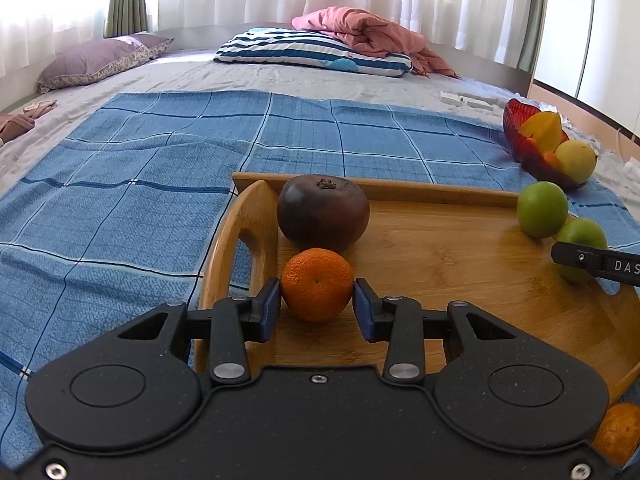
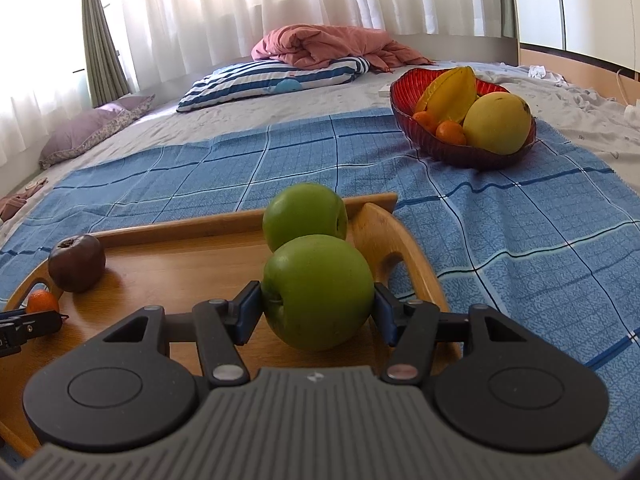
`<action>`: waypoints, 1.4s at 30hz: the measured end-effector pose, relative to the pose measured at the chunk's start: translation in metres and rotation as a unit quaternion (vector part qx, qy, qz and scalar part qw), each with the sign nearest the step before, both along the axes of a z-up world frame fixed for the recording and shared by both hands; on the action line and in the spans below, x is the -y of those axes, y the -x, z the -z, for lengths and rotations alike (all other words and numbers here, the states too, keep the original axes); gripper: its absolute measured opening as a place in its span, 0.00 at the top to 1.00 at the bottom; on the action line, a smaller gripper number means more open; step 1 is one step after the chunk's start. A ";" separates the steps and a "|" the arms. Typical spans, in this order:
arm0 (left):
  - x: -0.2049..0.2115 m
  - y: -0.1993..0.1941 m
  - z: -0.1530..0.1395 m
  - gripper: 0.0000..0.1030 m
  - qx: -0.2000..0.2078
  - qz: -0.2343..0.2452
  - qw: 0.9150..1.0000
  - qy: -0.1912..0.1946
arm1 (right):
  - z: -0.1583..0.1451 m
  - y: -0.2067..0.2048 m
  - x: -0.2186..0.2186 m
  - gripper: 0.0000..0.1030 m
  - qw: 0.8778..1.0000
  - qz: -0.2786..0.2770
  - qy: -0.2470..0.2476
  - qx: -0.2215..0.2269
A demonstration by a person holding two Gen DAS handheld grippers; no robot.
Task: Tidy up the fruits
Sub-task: 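Carry the mandarin and green apple over the wooden tray with both tools, then open the left tool to drop the mandarin while the right tool releases the apple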
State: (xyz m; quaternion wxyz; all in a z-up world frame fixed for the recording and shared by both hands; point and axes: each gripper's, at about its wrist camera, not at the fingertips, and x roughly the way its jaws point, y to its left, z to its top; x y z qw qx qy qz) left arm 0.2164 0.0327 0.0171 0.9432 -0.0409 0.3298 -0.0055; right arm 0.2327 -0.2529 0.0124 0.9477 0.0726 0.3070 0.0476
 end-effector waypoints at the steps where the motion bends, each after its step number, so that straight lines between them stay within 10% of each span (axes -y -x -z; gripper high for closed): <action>1: 0.000 0.000 0.000 0.64 0.000 0.000 1.000 0.000 | 0.000 0.000 0.000 0.41 1.000 0.000 0.000 0.000; 27: 0.003 0.001 0.002 0.62 0.002 -0.002 1.000 -0.008 | -0.007 -0.010 -0.007 0.38 0.998 -0.028 0.045 -0.030; 42: 0.016 0.013 -0.003 0.30 -0.006 0.023 1.000 -0.014 | -0.014 0.004 0.009 0.24 1.000 -0.016 0.020 -0.012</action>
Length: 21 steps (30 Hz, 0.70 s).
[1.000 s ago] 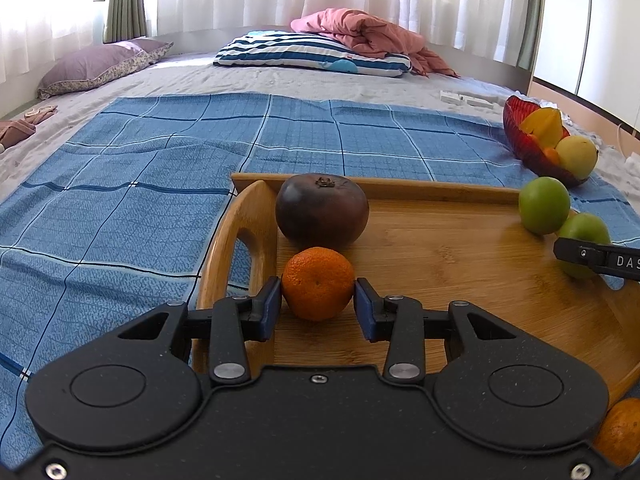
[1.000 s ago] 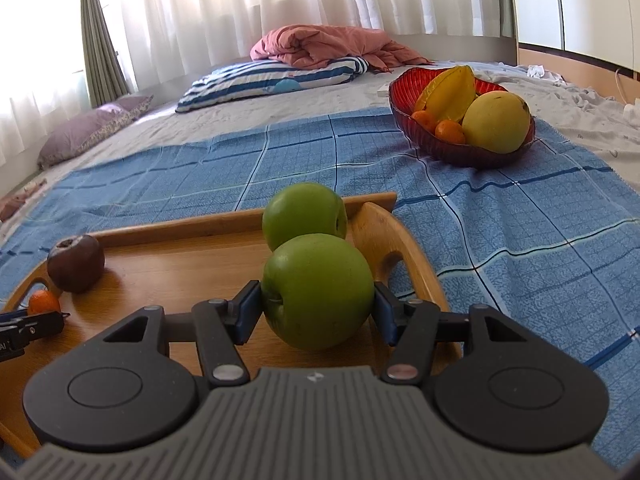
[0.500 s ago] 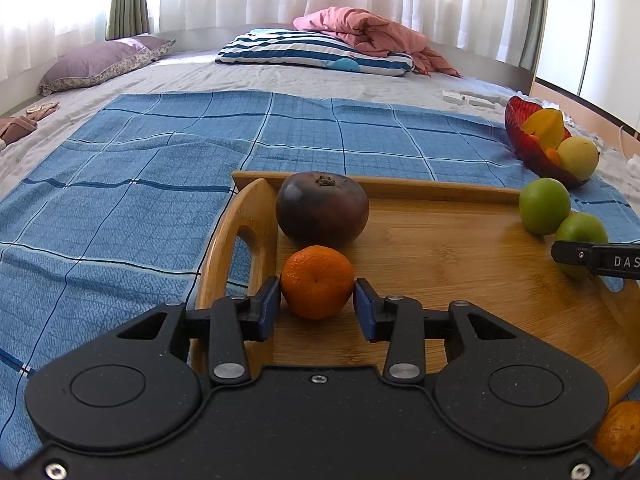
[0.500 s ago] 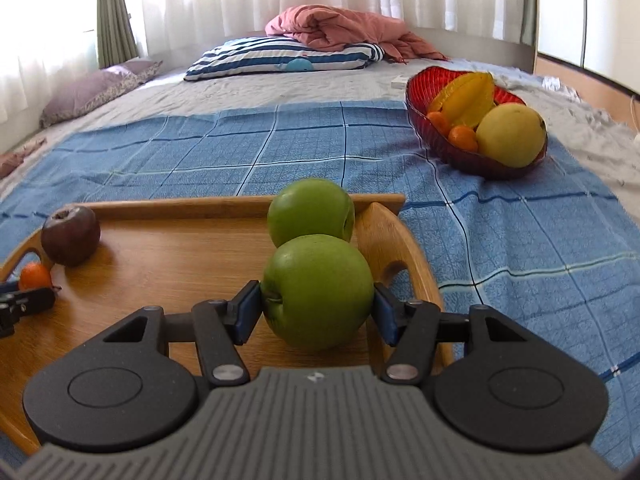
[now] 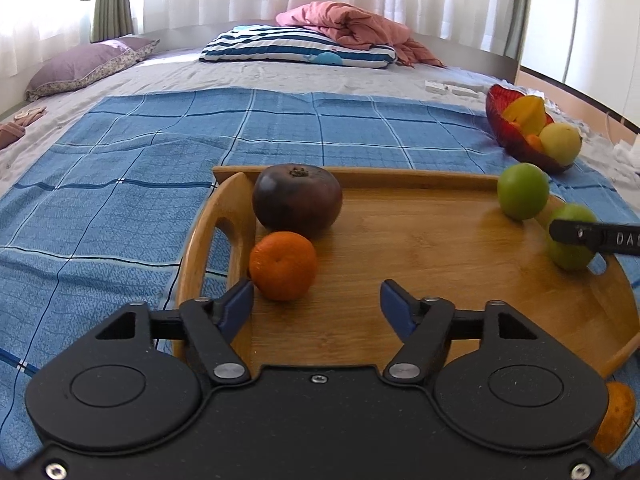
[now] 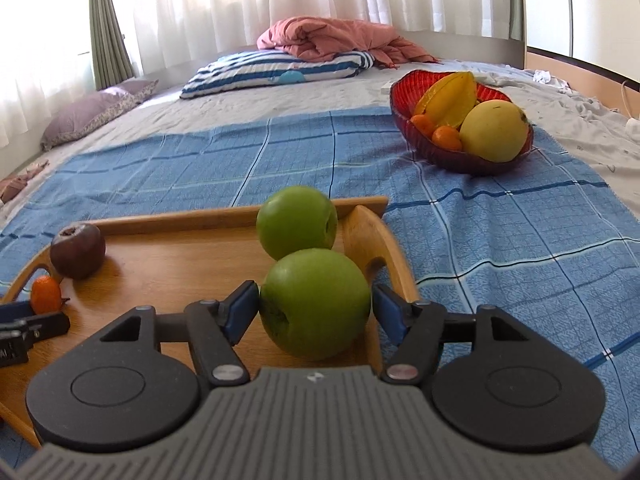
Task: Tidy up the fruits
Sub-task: 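Open the left tool to drop the mandarin while the right tool releases the apple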
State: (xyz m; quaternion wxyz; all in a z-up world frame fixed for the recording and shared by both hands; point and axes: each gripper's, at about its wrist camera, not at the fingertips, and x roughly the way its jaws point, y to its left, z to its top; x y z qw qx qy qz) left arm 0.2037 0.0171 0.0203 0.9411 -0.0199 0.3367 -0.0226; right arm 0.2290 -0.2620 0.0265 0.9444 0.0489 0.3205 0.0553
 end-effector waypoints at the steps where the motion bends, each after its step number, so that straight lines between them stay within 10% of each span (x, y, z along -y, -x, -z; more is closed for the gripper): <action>1: 0.001 0.002 -0.001 0.27 0.001 0.001 1.000 -0.002 | -0.001 0.001 0.002 0.23 1.000 0.000 -0.004 0.002; 21: -0.009 0.081 -0.033 0.02 0.085 0.020 0.995 0.048 | -0.023 0.071 0.006 0.10 0.996 0.004 -0.016 0.087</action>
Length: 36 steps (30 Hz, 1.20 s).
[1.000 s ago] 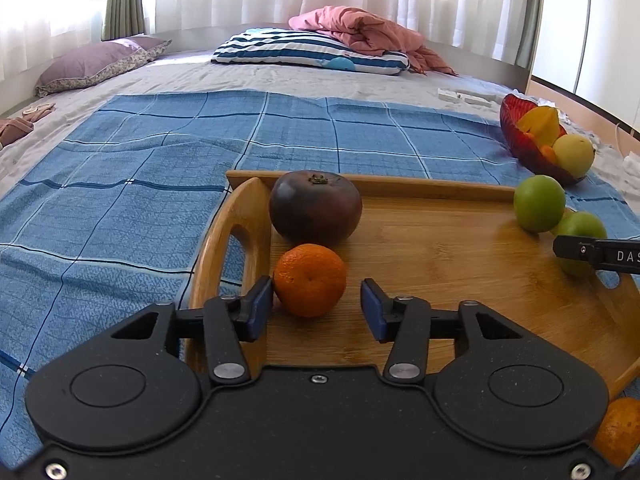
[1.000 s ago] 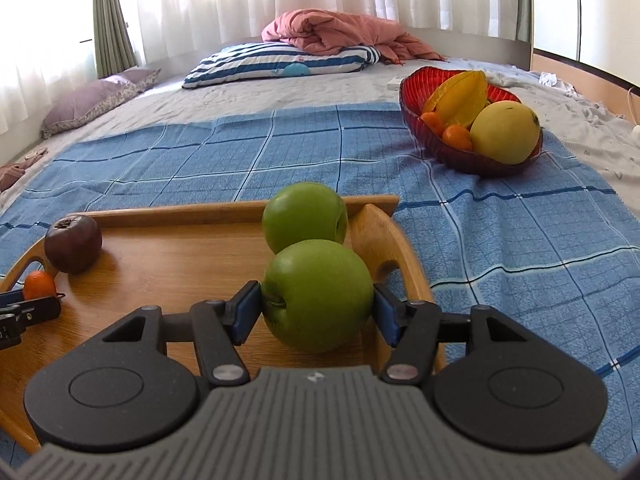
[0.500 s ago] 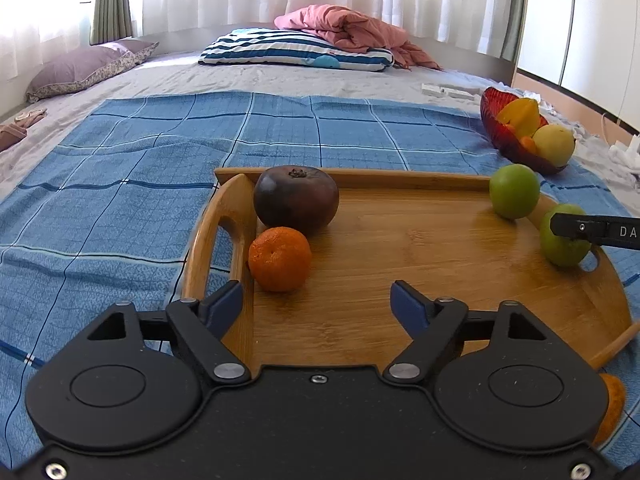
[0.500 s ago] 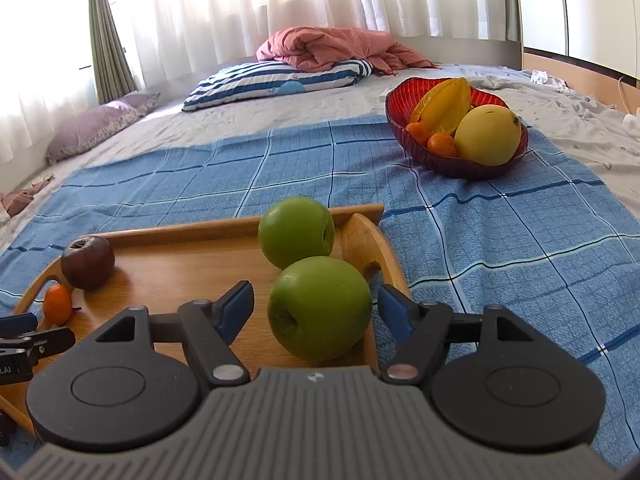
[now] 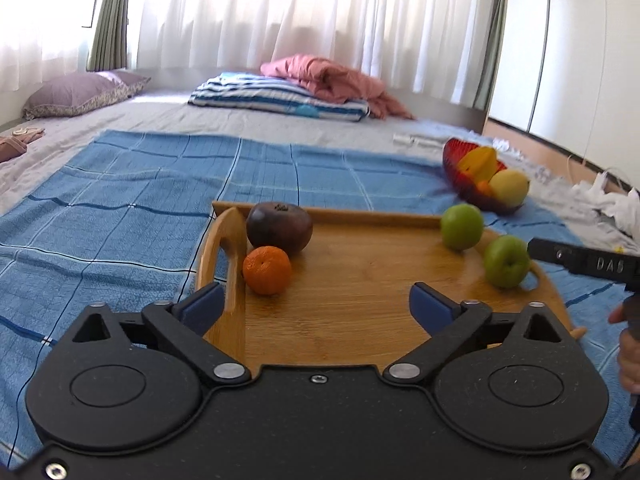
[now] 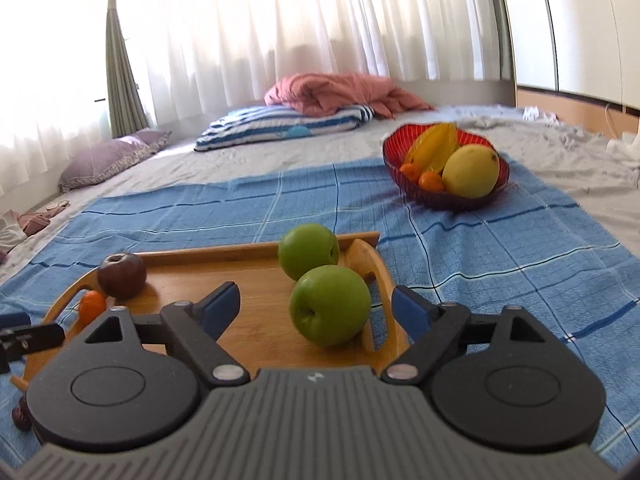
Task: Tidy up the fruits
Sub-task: 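Open the left tool to drop the mandarin while the right tool releases the apple, then move both tools back to the fruits lying beside the tray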
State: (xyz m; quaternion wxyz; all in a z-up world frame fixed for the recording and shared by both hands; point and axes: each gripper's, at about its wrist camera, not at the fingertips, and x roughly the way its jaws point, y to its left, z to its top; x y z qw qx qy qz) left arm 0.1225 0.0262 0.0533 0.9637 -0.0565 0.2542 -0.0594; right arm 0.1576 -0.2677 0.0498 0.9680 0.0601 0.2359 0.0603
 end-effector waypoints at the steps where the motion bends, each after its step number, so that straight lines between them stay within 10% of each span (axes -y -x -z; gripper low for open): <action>1: 0.000 0.005 -0.001 0.02 0.005 0.002 1.000 0.000 | 0.000 0.006 -0.001 0.10 1.000 -0.001 0.003 0.006; 36: 0.001 0.087 0.043 0.00 0.000 -0.008 0.998 -0.068 | 0.049 0.131 -0.051 0.00 0.994 0.014 0.067 0.085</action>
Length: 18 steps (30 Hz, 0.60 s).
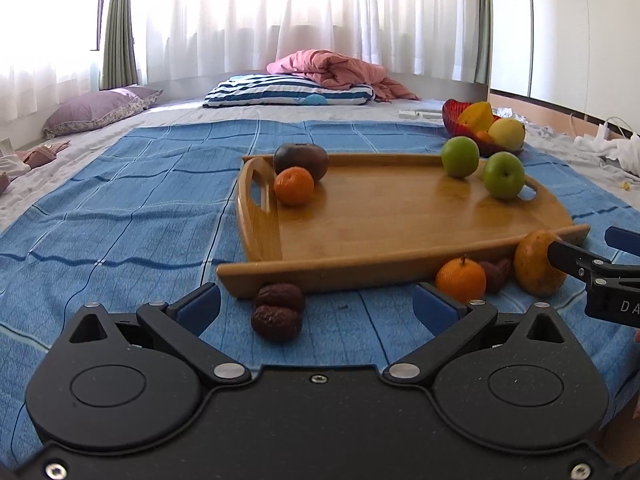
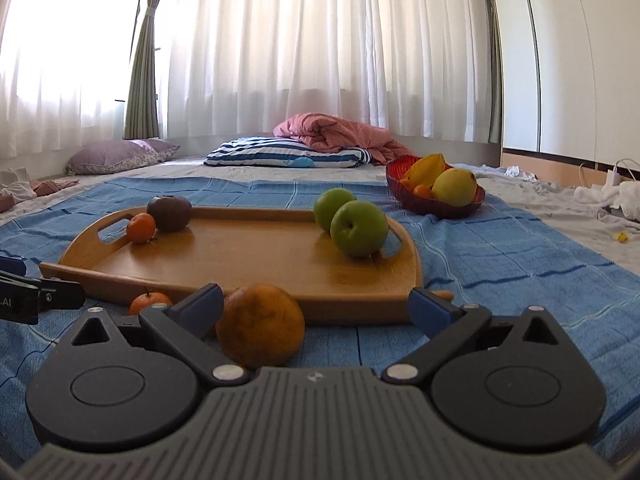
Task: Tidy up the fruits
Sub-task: 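Move both tools back to the fruits lying beside the tray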
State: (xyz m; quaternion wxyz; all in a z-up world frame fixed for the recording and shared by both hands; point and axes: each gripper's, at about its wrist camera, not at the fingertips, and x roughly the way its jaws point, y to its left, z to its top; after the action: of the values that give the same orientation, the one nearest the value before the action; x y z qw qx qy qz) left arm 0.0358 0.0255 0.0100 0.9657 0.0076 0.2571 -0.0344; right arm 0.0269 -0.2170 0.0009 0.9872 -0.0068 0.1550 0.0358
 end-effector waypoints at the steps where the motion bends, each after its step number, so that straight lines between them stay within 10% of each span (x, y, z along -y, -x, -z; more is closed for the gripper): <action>1: 0.000 0.001 0.001 0.01 -0.001 0.000 1.000 -0.001 | 0.001 0.001 0.000 0.00 1.000 -0.001 -0.001 -0.001; 18: -0.008 0.006 0.006 0.32 -0.019 -0.008 1.000 0.006 | 0.009 0.002 -0.019 0.06 0.999 -0.034 0.007 -0.022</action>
State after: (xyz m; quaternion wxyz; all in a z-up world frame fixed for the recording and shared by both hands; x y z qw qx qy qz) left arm 0.0295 0.0333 0.0044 0.9609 -0.0015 0.2754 -0.0280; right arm 0.0253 -0.1978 -0.0079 0.9817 -0.0179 0.1767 0.0682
